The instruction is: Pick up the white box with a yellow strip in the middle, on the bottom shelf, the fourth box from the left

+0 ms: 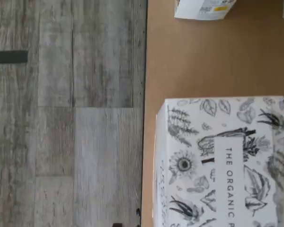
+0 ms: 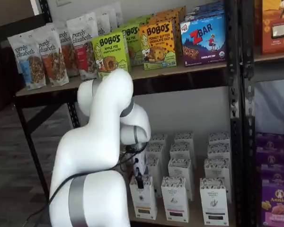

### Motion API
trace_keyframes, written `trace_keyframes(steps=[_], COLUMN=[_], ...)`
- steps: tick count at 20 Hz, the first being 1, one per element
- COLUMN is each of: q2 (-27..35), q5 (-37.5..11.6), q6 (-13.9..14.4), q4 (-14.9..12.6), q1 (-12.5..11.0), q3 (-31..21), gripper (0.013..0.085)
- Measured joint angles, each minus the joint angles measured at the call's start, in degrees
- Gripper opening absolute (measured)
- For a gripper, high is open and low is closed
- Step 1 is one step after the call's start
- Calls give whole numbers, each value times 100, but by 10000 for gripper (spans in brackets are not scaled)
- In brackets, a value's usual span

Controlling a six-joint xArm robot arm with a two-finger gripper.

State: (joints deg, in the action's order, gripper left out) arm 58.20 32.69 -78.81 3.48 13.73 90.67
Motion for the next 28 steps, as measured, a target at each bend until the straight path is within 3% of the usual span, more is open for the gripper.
trace_keyframes(steps=[8, 21, 24, 28], q2=[263, 487, 529, 574], q5=[-63, -52, -67, 52], q6=[120, 77, -22, 39], q4=[-156, -96, 39, -5], q1=[-10, -2, 15, 36], q3=[202, 360, 400, 479], gripper=[850, 850, 730, 650])
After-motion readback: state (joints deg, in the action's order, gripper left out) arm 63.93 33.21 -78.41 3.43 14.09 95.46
